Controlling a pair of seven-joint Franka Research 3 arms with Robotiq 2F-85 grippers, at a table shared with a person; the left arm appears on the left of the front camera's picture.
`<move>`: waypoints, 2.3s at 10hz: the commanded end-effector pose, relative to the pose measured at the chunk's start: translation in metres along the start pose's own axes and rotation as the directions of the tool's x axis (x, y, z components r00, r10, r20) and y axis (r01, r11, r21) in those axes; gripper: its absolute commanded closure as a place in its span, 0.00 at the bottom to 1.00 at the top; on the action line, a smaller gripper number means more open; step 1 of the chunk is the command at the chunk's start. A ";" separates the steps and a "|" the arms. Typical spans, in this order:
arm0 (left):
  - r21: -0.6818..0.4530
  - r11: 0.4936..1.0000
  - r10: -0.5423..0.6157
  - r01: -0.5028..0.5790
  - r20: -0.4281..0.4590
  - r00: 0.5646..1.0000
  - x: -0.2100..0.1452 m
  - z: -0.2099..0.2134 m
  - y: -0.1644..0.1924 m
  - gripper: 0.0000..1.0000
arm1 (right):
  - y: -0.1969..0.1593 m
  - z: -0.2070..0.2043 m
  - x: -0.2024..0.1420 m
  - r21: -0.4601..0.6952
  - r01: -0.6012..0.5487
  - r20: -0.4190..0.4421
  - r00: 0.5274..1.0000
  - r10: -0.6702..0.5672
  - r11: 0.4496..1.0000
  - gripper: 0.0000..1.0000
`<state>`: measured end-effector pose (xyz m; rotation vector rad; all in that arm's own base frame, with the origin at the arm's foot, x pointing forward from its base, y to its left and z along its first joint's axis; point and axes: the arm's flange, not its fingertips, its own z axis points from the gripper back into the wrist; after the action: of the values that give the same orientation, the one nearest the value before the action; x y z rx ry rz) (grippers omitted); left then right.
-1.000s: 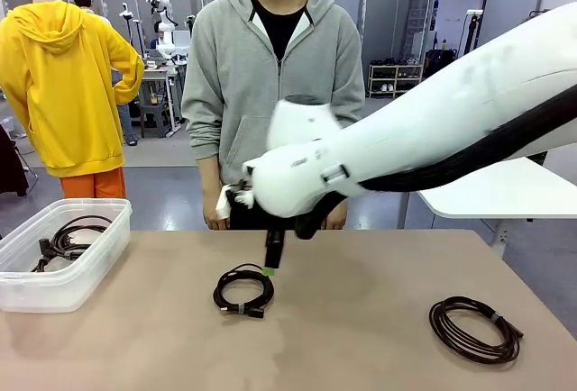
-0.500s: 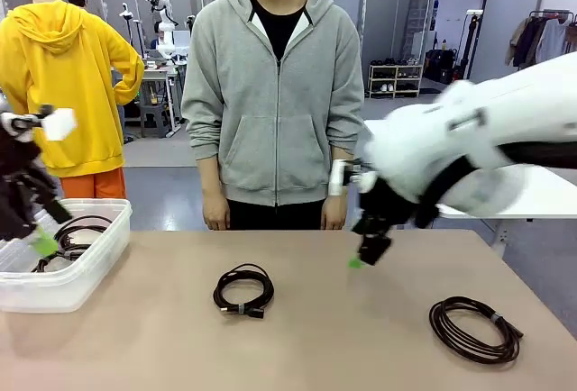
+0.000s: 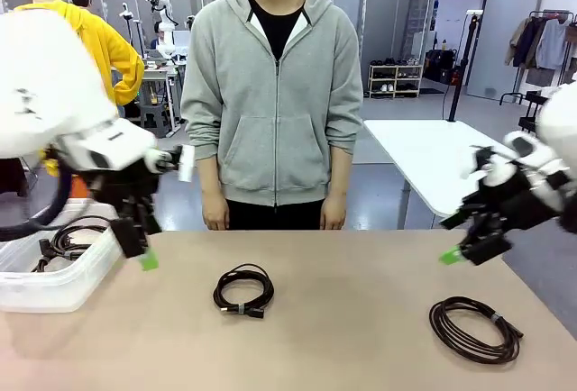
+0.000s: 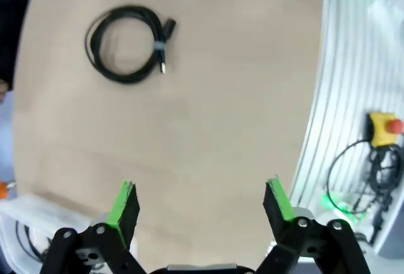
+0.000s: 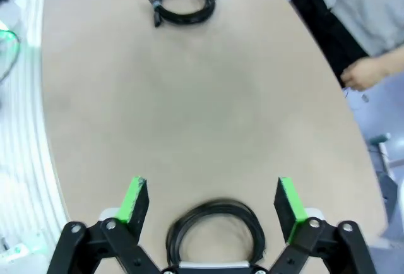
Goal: Organize and store the cables.
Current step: Place the USB Extension Cable into the Organizing box.
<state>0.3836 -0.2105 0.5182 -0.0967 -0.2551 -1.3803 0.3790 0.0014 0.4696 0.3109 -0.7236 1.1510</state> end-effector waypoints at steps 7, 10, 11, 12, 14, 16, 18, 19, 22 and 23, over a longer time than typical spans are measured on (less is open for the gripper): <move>0.125 0.990 -0.053 0.070 -0.135 0.989 0.095 -0.102 0.021 0.00 | 0.037 0.099 -0.164 -0.002 0.088 0.200 0.976 -0.085 0.996 0.00; 0.086 0.993 -0.069 0.080 -0.130 0.989 0.094 -0.104 0.021 0.00 | 0.007 0.121 -0.167 -0.014 0.126 0.220 0.968 -0.120 0.992 0.00; 0.086 0.993 -0.069 0.080 -0.130 0.989 0.094 -0.104 0.021 0.00 | 0.007 0.121 -0.167 -0.014 0.126 0.220 0.968 -0.120 0.992 0.00; 0.086 0.993 -0.069 0.080 -0.130 0.989 0.094 -0.104 0.021 0.00 | 0.007 0.121 -0.167 -0.014 0.126 0.220 0.968 -0.120 0.992 0.00; 0.086 0.993 -0.069 0.080 -0.130 0.989 0.094 -0.104 0.021 0.00 | 0.007 0.121 -0.167 -0.014 0.126 0.220 0.968 -0.120 0.992 0.00; 0.060 0.983 -0.156 0.171 -0.195 0.968 0.102 -0.127 0.015 0.00 | 0.007 0.121 -0.167 -0.014 0.126 0.220 0.968 -0.120 0.992 0.00; 0.098 0.975 -0.178 0.201 -0.205 0.962 0.113 -0.163 0.022 0.00 | 0.007 0.121 -0.167 -0.014 0.126 0.220 0.968 -0.120 0.992 0.00; 0.098 0.974 -0.183 0.207 -0.206 0.961 0.114 -0.172 0.025 0.00 | 0.007 0.121 -0.167 -0.014 0.126 0.220 0.968 -0.120 0.992 0.00; 0.095 0.981 -0.147 0.171 -0.219 0.965 0.109 -0.200 0.041 0.00 | 0.007 0.121 -0.167 -0.014 0.126 0.220 0.968 -0.120 0.992 0.00; 0.084 0.983 -0.145 0.165 -0.206 0.968 0.108 -0.211 0.048 0.00 | 0.007 0.121 -0.167 -0.014 0.126 0.220 0.968 -0.120 0.992 0.00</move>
<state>0.4654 -0.3447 0.3490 0.1364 -0.1417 -1.5408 0.2919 -0.1837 0.4472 0.4582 -0.8898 0.9912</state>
